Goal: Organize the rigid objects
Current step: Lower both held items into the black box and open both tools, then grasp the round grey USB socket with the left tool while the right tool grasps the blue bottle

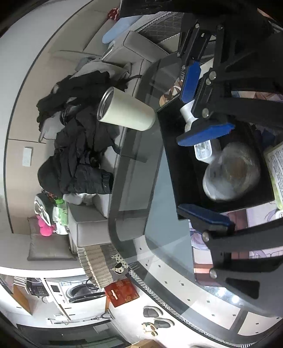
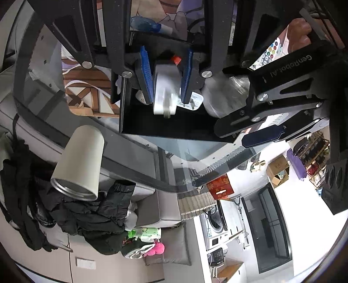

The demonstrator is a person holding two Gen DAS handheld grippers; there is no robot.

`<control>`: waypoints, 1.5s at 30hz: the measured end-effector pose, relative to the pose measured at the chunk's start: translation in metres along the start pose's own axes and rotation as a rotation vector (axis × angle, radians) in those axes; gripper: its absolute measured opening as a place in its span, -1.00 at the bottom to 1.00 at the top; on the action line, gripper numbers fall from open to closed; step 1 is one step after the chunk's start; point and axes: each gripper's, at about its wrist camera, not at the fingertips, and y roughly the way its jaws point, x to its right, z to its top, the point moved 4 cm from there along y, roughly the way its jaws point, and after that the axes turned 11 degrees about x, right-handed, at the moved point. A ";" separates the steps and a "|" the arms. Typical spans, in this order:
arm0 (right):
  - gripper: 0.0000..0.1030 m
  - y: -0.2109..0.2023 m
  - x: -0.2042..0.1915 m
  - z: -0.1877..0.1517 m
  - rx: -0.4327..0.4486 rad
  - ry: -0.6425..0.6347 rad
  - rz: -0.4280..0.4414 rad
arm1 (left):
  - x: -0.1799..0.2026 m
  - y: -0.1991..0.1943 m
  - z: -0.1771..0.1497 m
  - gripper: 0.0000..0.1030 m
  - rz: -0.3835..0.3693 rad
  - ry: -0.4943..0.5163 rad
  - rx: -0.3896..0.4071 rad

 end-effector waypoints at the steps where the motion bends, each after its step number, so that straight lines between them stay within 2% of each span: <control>1: -0.43 -0.003 -0.001 0.001 0.008 0.002 0.006 | 0.001 -0.004 0.001 0.09 -0.004 -0.002 0.008; 5: -0.43 -0.021 0.000 0.001 0.037 0.013 0.020 | 0.003 -0.020 0.005 0.11 -0.026 -0.016 0.033; 10: -0.43 -0.056 -0.001 0.003 0.118 -0.011 0.027 | 0.007 -0.054 0.009 0.18 -0.053 -0.026 0.093; 13: -0.43 -0.072 -0.003 -0.001 0.124 -0.028 0.051 | 0.011 -0.074 0.003 0.19 -0.082 -0.021 0.096; 17: -0.43 -0.080 -0.003 -0.019 0.089 -0.046 0.075 | 0.021 -0.086 -0.017 0.21 -0.117 0.000 0.045; 20: -0.43 -0.078 0.001 -0.033 0.047 -0.066 0.075 | 0.026 -0.084 -0.035 0.21 -0.151 -0.014 -0.029; 27: -0.43 -0.057 0.010 -0.071 -0.110 -0.071 0.091 | 0.041 -0.077 -0.090 0.21 -0.203 -0.006 -0.222; 30: -0.43 -0.047 0.010 -0.082 -0.159 -0.087 0.091 | 0.049 -0.078 -0.106 0.21 -0.224 0.013 -0.265; 32: -0.42 -0.039 0.012 -0.088 -0.193 -0.077 0.097 | 0.052 -0.079 -0.114 0.22 -0.233 0.019 -0.280; 36: -0.42 -0.036 0.008 -0.089 -0.179 -0.146 0.064 | 0.057 -0.079 -0.128 0.22 -0.243 0.039 -0.324; 40: -0.40 -0.037 0.007 -0.091 -0.178 -0.154 0.058 | 0.058 -0.086 -0.134 0.27 -0.208 0.080 -0.310; 44: -0.10 -0.036 0.000 -0.095 -0.188 -0.200 0.060 | 0.059 -0.093 -0.141 0.35 -0.169 0.141 -0.297; 45: -0.09 -0.036 0.000 -0.095 -0.189 -0.204 0.056 | 0.059 -0.095 -0.141 0.35 -0.164 0.142 -0.293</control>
